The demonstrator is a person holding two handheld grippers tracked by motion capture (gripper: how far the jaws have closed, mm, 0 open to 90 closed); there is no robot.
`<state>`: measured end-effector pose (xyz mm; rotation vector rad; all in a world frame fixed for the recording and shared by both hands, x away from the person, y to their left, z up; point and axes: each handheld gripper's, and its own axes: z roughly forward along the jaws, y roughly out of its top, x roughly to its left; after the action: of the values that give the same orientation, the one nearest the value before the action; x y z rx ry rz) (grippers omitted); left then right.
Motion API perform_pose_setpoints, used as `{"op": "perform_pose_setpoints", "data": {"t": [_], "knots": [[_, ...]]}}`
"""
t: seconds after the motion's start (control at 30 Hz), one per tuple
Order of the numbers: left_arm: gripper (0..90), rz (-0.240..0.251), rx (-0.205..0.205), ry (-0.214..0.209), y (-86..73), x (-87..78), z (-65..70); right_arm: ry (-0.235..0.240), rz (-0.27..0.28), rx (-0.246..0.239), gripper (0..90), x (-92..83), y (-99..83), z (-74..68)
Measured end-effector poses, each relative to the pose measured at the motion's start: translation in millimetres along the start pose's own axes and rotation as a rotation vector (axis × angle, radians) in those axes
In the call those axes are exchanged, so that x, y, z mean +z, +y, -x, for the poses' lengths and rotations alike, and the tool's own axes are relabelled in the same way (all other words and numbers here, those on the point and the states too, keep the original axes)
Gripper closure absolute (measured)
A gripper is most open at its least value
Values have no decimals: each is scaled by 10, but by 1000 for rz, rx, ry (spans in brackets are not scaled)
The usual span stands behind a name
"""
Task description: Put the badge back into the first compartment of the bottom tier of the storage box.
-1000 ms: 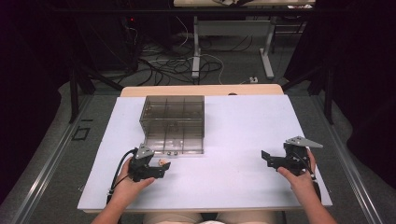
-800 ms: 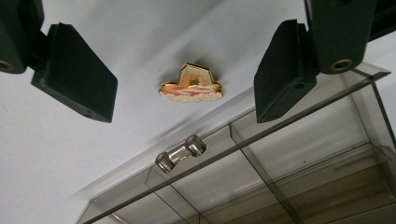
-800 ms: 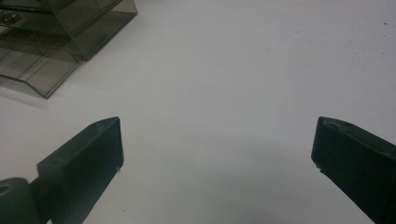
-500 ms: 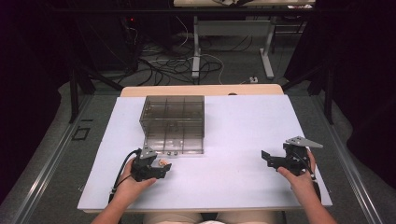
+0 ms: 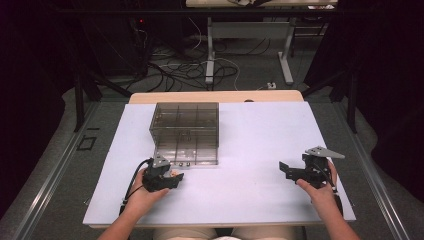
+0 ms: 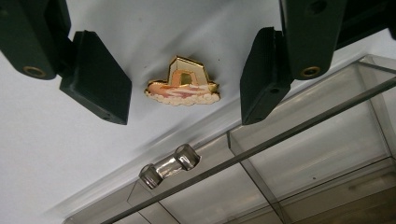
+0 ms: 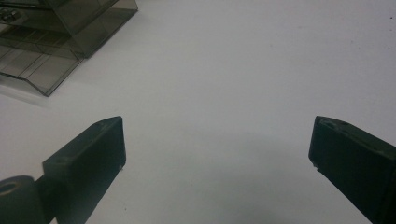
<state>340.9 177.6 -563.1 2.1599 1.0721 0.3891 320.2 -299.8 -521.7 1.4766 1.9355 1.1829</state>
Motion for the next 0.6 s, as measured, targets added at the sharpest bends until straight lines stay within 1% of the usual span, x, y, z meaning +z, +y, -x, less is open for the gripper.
{"op": "perform_pose_setpoints", "data": {"t": [0.07,0.17,0.4,0.43,0.6], "knots": [[370,-1,9,8,-2,-1,1,-1,0,0,36,-1,0,1],[394,-1,-4,19,-1,-4,6,-4,2,-4,38,6,-3,3],[445,5,-3,23,-3,-7,19,1,1,-10,45,6,-2,7],[457,5,-3,23,-2,-7,21,-1,-1,-2,47,3,-1,6],[481,7,-11,23,-3,-10,20,0,-1,0,51,4,-2,14]]}}
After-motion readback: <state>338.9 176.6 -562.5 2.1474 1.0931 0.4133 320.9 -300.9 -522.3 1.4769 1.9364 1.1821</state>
